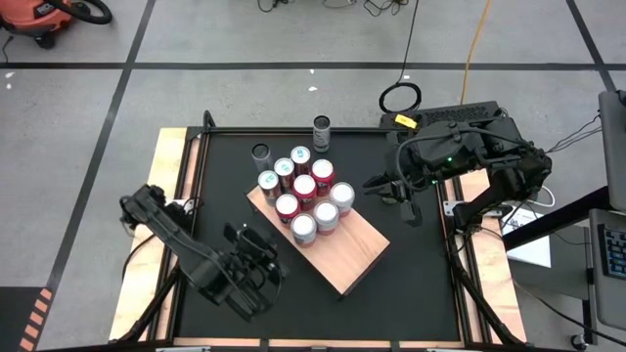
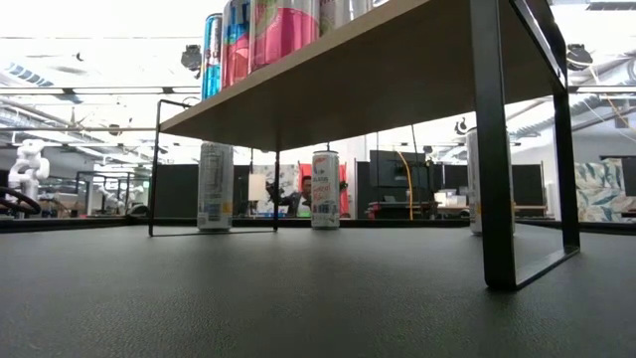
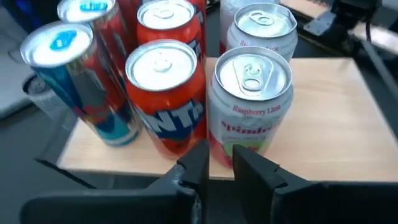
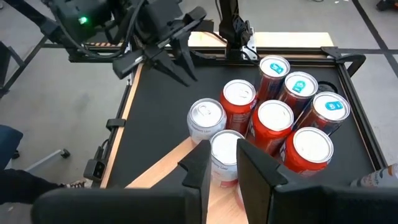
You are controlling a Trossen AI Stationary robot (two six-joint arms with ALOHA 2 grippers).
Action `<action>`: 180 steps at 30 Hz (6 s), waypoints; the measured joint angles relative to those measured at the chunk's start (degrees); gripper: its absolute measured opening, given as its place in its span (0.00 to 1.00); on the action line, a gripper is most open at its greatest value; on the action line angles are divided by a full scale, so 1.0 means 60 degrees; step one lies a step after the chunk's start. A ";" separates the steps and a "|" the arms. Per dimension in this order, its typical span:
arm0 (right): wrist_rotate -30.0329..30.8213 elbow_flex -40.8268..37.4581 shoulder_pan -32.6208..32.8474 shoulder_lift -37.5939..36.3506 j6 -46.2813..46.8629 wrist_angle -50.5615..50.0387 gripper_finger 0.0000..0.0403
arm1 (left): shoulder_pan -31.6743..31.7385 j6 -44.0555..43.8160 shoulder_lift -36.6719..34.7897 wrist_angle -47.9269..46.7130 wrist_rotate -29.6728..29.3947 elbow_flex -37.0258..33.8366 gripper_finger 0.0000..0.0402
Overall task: Place canned beverage on shelf
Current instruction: Adjust the soda cans on the shelf
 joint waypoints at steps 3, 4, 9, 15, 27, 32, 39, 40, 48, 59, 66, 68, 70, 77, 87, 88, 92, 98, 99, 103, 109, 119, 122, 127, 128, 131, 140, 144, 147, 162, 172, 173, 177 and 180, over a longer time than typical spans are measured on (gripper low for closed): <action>0.0000 0.0000 0.0000 0.0000 -0.0060 0.0016 0.13 | 0.0220 0.0862 -0.0325 0.0000 0.0348 -0.0006 0.16; 0.0000 0.0000 0.0000 0.0000 -0.0059 0.0018 0.13 | 0.0293 0.1056 -0.0500 0.0003 0.0360 -0.0007 0.15; 0.0007 0.0000 0.0000 0.0055 0.0718 0.0025 0.13 | 0.0529 0.1450 -0.1885 -0.0003 -0.0283 -0.0007 0.11; -0.0010 0.0000 0.0115 0.0772 0.2044 0.0023 0.13 | 0.0779 0.2187 -0.3182 -0.0003 -0.1217 -0.0007 0.09; -0.0506 -0.0004 0.0470 0.2560 0.3083 0.1425 0.13 | 0.1424 0.2699 -0.4170 -0.0001 -0.1264 -0.0004 0.09; -0.0446 -0.0004 0.0408 0.3030 0.3152 0.1849 0.13 | 0.1589 0.2666 -0.4301 -0.0002 -0.1244 -0.0004 0.09; 0.0033 -0.0007 -0.0012 0.3239 0.3350 0.0326 0.13 | 0.1614 0.2668 -0.4313 0.0001 -0.0654 -0.0007 0.09; 0.0036 -0.0007 -0.0058 0.3145 0.3368 0.0004 0.13 | 0.1614 0.2666 -0.4313 -0.0002 -0.0418 -0.0004 0.09; 0.1063 -0.0103 0.0378 0.3008 0.3409 -0.1864 0.13 | 0.0827 0.2737 -0.4280 0.0030 0.0554 -0.0038 0.09; 0.1504 -0.2252 0.1019 0.3049 0.5138 -0.0234 0.13 | 0.0264 0.2155 -0.4375 0.0008 0.0516 -0.0783 0.09; 0.1257 -0.2597 0.1029 0.2983 0.5511 0.0067 0.13 | 0.0205 0.2155 -0.4347 0.0081 0.0741 -0.0907 0.09; 0.1260 -0.2611 0.1055 0.3027 0.5566 0.0033 0.13 | 0.0150 0.2155 -0.4357 0.0074 0.0765 -0.0907 0.09; 0.1246 -0.2630 0.1093 0.3016 0.5656 -0.0029 0.13 | 0.0083 0.2158 -0.4354 0.0055 0.0798 -0.0907 0.09; 0.1555 -0.2602 0.1125 0.2835 0.5601 -0.0116 0.13 | -0.0032 0.2487 -0.4353 0.0016 0.0753 -0.0907 0.09; 0.1577 -0.2612 0.0900 0.2903 0.5359 0.0255 0.13 | -0.0032 0.2151 -0.4364 0.0014 0.0830 -0.1459 0.09; 0.1574 -0.2612 0.0873 0.2903 0.5324 0.0255 0.13 | -0.0032 0.2152 -0.4364 0.0067 0.0830 -0.1511 0.09; 0.1574 -0.2612 0.0810 0.2903 0.5258 0.0245 0.13 | -0.0032 0.2151 -0.4364 0.0169 0.0837 -0.1559 0.09; 0.1379 -0.2612 0.0809 0.2881 0.5258 0.0219 0.13 | -0.0032 0.2151 -0.4364 0.0191 0.0868 -0.1559 0.09; 0.1224 -0.2612 0.0813 0.2851 0.5262 0.0189 0.13 | -0.0032 0.2151 -0.4364 0.0194 0.0889 -0.1559 0.09; 0.0742 -0.2612 0.0941 0.2388 0.5547 0.0100 0.13 | -0.0032 0.2154 -0.4364 0.0187 0.1045 -0.1559 0.09; 0.1446 -0.2601 0.1002 0.1375 0.6173 -0.1553 0.13 | -0.0032 0.2428 -0.4365 0.0246 0.1048 -0.1599 0.09; 0.1698 -0.2601 0.0576 0.0494 0.5083 0.0217 0.09 | -0.0121 0.4663 -0.4564 0.3216 0.0746 -0.3791 0.09; 0.1963 -0.2601 0.0576 0.0466 0.4957 0.0401 0.07 | 0.0048 0.4811 -0.4546 0.3748 0.0701 -0.4070 0.09; 0.2040 -0.2601 0.0583 0.0481 0.4569 0.0448 0.07 | 0.0728 0.5990 -0.4471 0.5085 0.0503 -0.4208 0.09; 0.2042 -0.2601 0.0579 0.0481 0.4465 0.0448 0.07 | 0.0839 0.6375 -0.4427 0.5465 0.0537 -0.4236 0.09; 0.2044 -0.2601 0.0579 0.0474 0.4088 0.0441 0.07 | 0.1154 0.7176 -0.4282 0.6159 0.0813 -0.4357 0.09; 0.2044 -0.2601 0.0579 0.0477 0.3556 0.0233 0.07 | 0.2334 0.7522 -0.3770 0.6615 0.1402 -0.4368 0.09; 0.2040 -0.2601 0.0579 0.0440 0.3395 0.0179 0.07 | 0.2667 0.7987 -0.3643 0.7006 0.2004 -0.4362 0.09; 0.2033 -0.2601 0.0579 0.0412 0.3313 0.0157 0.07 | 0.2812 0.7983 -0.3621 0.6930 0.2198 -0.4360 0.09; 0.2040 -0.2605 0.0546 -0.0073 0.3287 0.0080 0.07 | 0.3108 0.8207 -0.3621 0.6598 0.2407 -0.4353 0.09; 0.2036 -0.2605 0.0546 -0.0062 0.3287 0.0070 0.07 | 0.3111 0.8491 -0.3647 0.6270 0.2542 -0.4335 0.09; 0.2036 -0.2605 0.0546 -0.0062 0.3289 0.0070 0.07 | 0.3108 0.8494 -0.3672 0.6227 0.2543 -0.4335 0.09; 0.2036 -0.2605 0.0546 -0.0062 0.3291 0.0075 0.07 | 0.3115 0.8504 -0.3749 0.6138 0.2554 -0.4335 0.09; 0.2036 -0.2605 0.0546 -0.0062 0.3291 0.0088 0.07 | 0.3115 0.8508 -0.3774 0.6121 0.2567 -0.4339 0.09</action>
